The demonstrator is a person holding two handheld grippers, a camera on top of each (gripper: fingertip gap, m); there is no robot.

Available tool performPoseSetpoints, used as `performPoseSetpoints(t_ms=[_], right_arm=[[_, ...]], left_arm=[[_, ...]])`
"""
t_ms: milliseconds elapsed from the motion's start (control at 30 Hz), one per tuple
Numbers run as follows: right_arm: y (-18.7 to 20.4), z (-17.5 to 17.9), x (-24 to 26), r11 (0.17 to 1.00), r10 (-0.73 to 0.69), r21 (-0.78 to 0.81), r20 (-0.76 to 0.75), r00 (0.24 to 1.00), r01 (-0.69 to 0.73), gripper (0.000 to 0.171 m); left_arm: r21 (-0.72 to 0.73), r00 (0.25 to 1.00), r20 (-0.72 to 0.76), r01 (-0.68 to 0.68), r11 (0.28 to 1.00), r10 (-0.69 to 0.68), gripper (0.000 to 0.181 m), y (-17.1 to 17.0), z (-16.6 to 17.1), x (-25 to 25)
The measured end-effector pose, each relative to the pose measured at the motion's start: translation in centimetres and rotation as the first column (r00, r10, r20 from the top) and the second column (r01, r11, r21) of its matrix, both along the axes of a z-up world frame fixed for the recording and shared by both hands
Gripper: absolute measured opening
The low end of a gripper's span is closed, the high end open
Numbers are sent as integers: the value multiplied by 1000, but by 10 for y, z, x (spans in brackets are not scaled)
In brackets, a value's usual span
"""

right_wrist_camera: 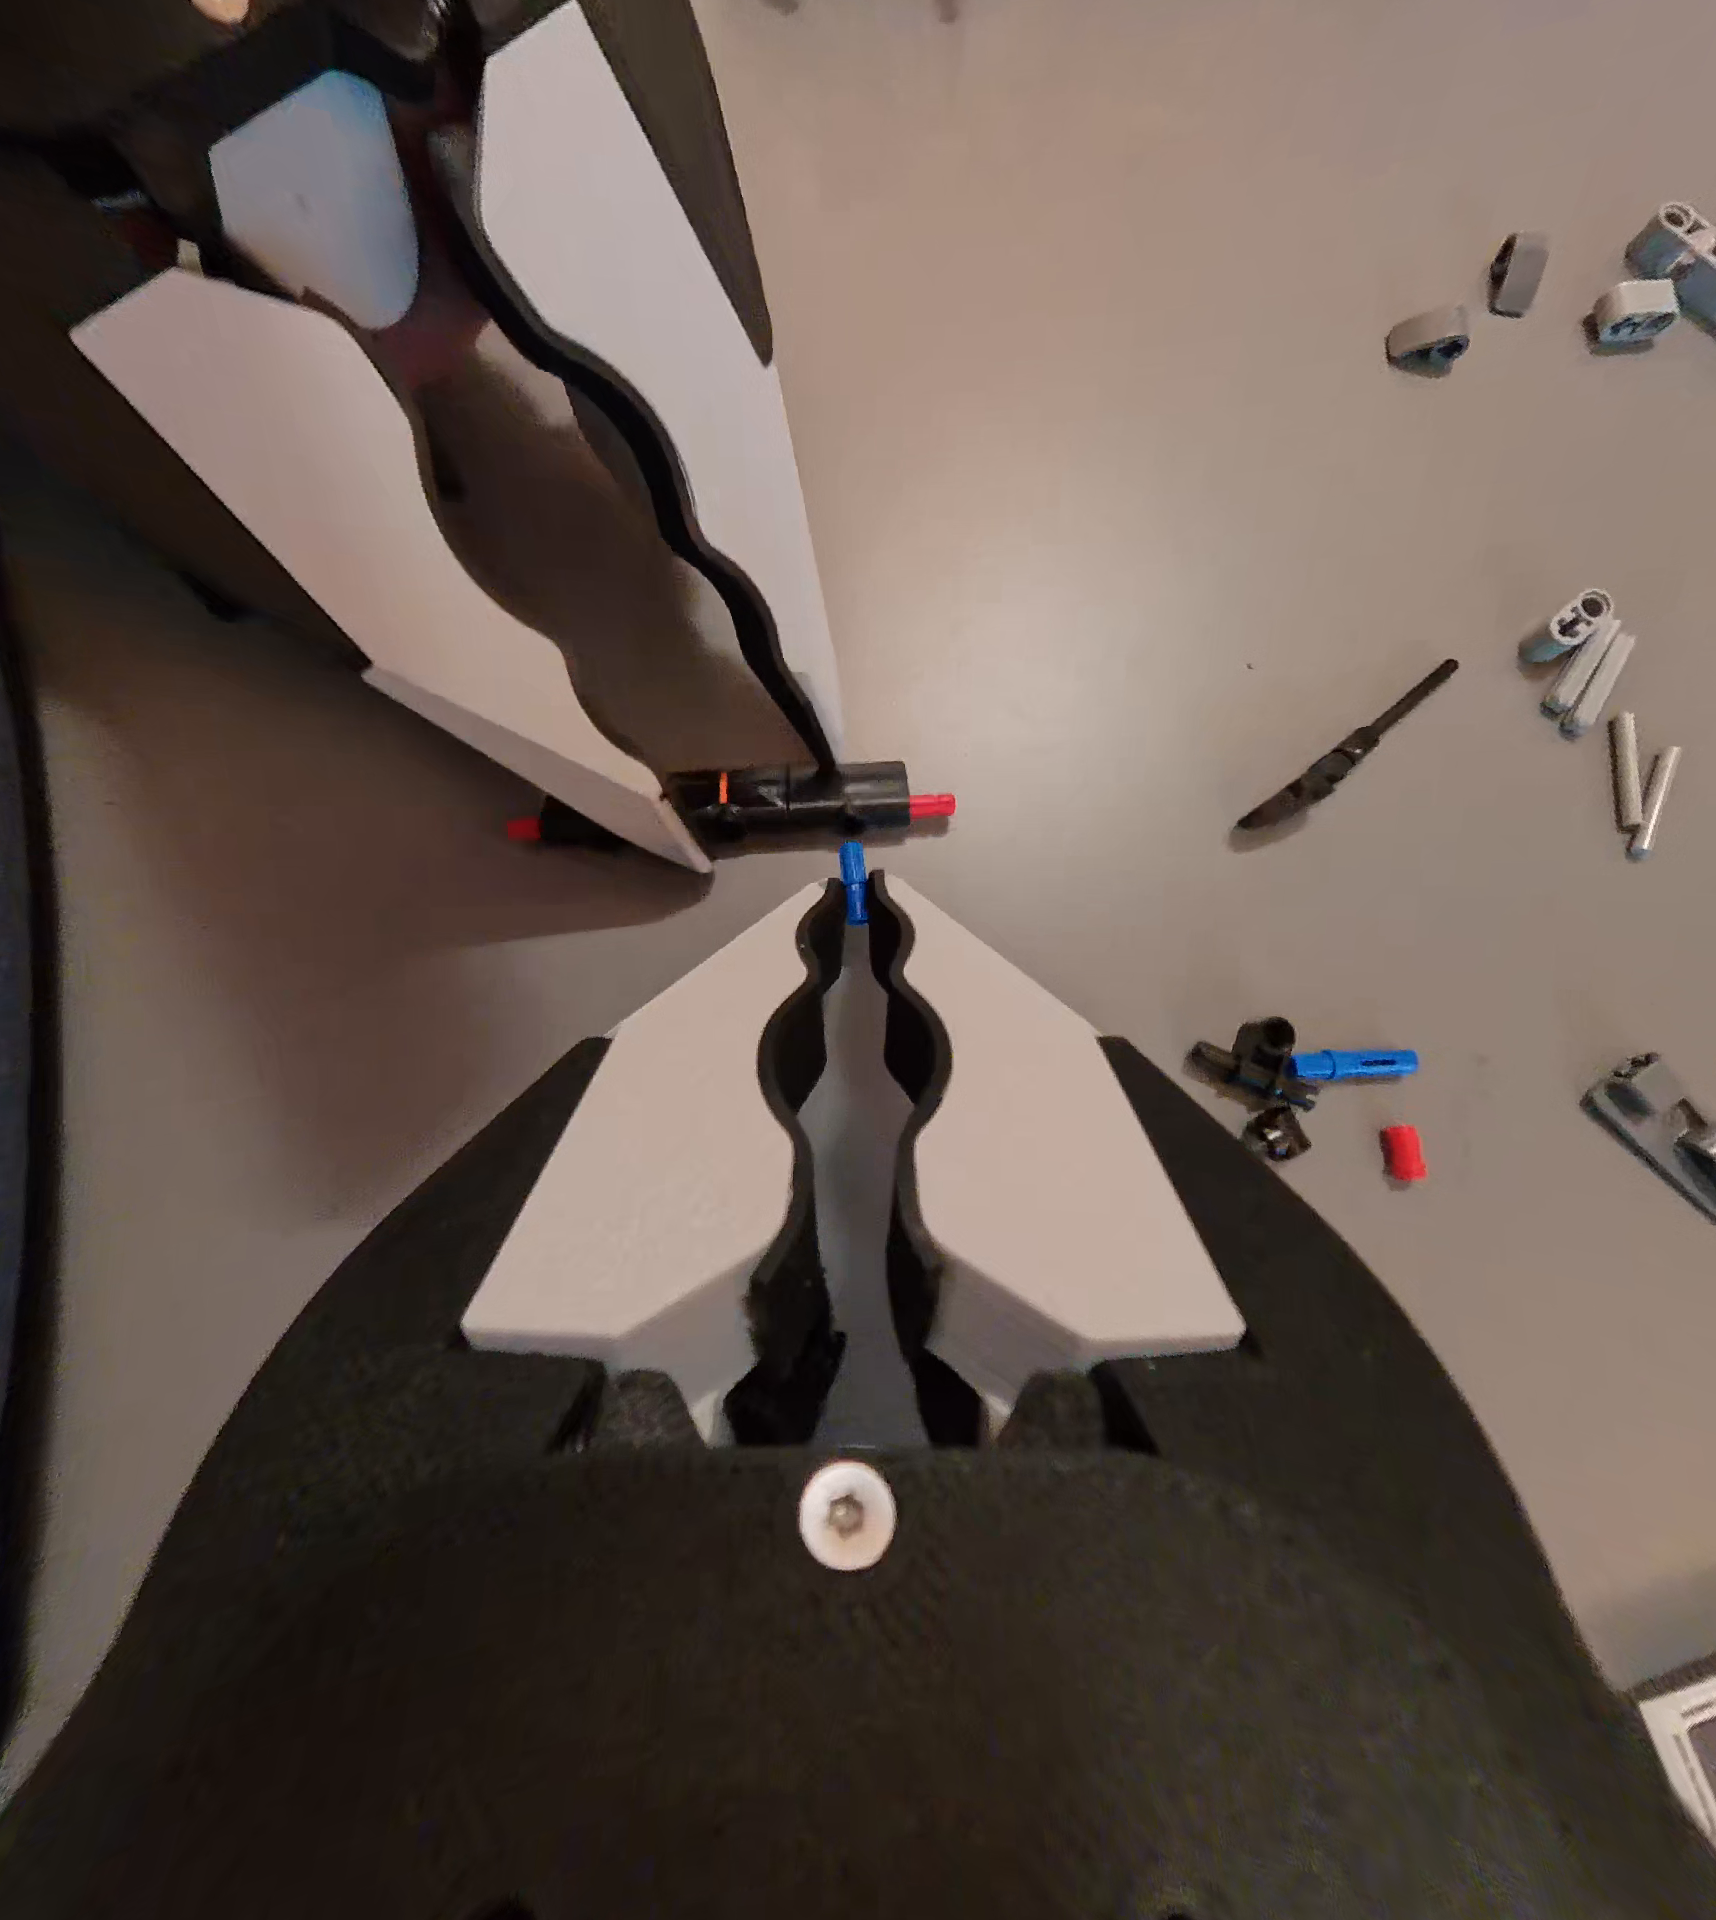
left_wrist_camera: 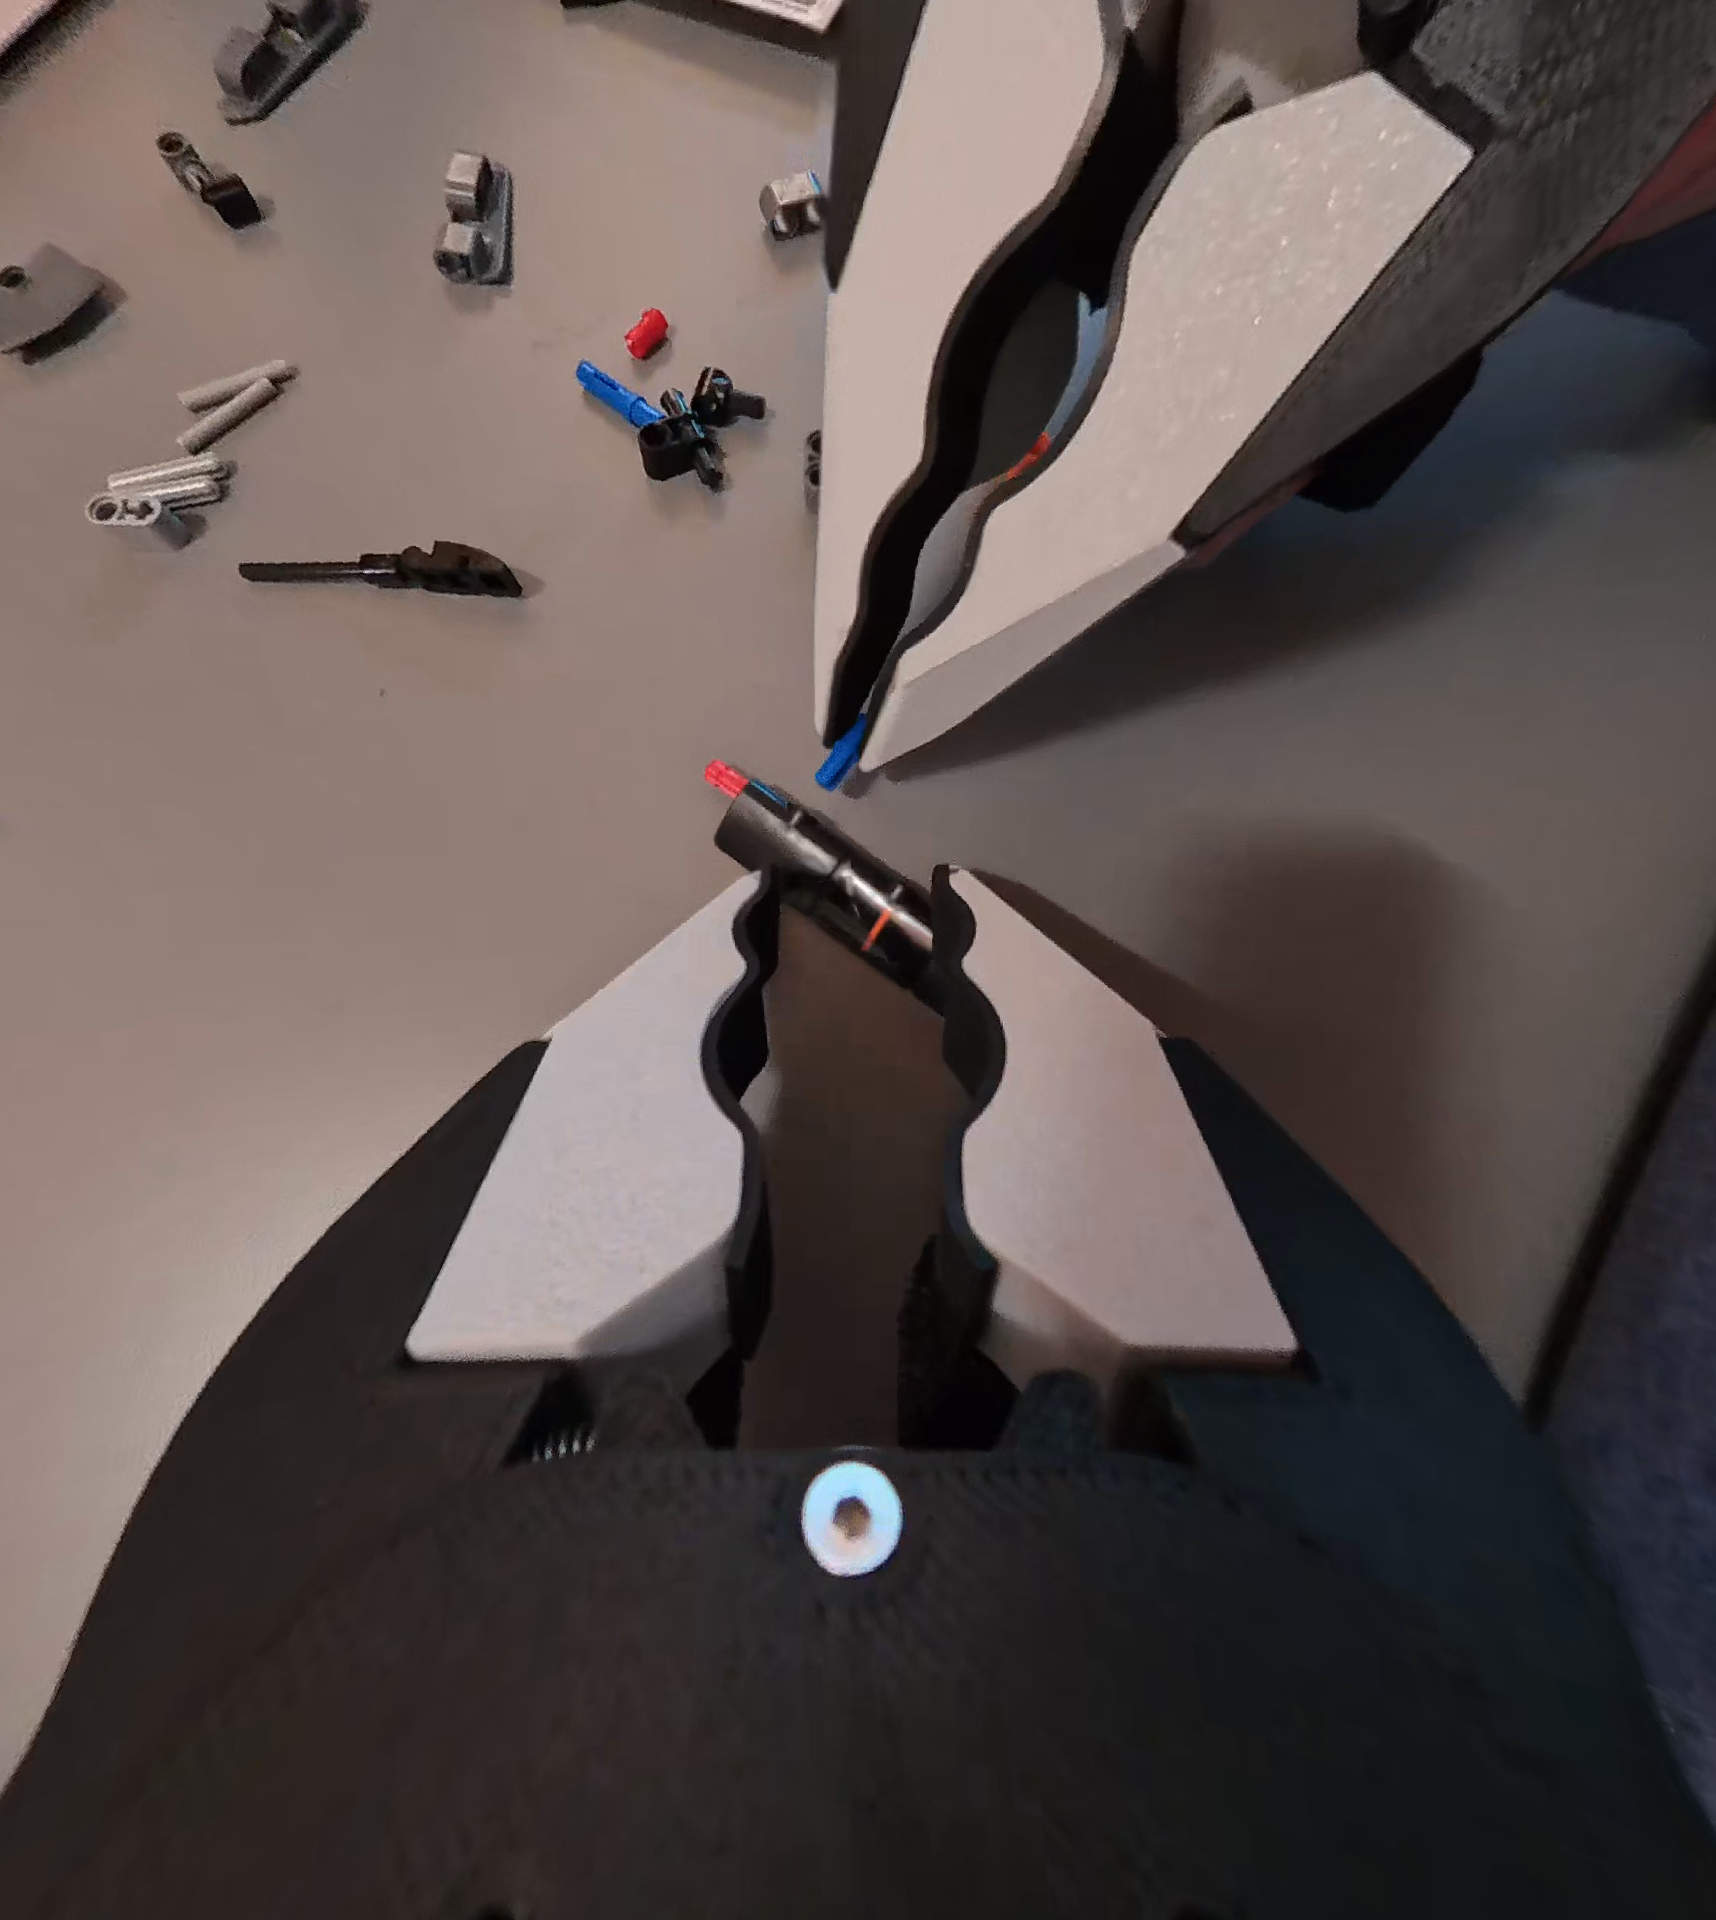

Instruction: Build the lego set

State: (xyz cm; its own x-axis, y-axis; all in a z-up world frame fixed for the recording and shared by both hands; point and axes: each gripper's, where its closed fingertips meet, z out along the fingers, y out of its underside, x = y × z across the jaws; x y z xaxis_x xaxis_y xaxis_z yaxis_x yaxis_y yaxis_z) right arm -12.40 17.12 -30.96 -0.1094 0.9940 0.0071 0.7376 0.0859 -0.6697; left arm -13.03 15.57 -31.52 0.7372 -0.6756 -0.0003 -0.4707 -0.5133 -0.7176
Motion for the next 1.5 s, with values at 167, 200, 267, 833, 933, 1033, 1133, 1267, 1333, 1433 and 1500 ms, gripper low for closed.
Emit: performPoseSetpoints(t_ms=[167,200,267,833,933,1033,1133,1267,1333,1433,1500], right_arm=[[-1,-2,-3,1000,10,14,21,1000,-10,2],[-2,-2,-3,1000,10,16,26,1000,-10,2],[-2,-2,-3,1000,8,23,35,999,-8,2],[1,-3,-4,978,-94,196,117,989,70,1],[2,-3,-4,958,-110,279,121,986,73,1],[2,-1,-5,931,-130,356,111,985,83,1],[2,-2,-5,902,-130,424,102,986,75,1],[2,-4,-7,915,-155,385,67,986,118,1],[3,-6,-7,919,-167,372,71,983,129,1],[3,-6,-8,942,-187,299,82,979,155,1],[2,-6,-7,959,-189,232,82,979,165,1]], left_arm=[[13,1000,-8,-10,1000,10,24,2,-1,0],[16,1000,-12,-9,1000,10,24,2,-1,0],[23,1000,-21,-11,1000,12,24,2,-1,0],[77,996,-89,23,997,-16,22,4,-2,0],[91,995,-98,29,995,-20,22,4,-2,0],[108,994,-108,32,994,-20,21,4,-1,0],[110,993,-112,43,993,-31,21,3,-1,-1],[114,992,-115,61,992,-48,21,2,-1,-2],[114,992,-115,70,991,-56,21,2,-1,-2],[123,991,-124,75,990,-59,21,2,-1,-2],[126,990,-126,79,989,-63,20,2,-1,-2]])
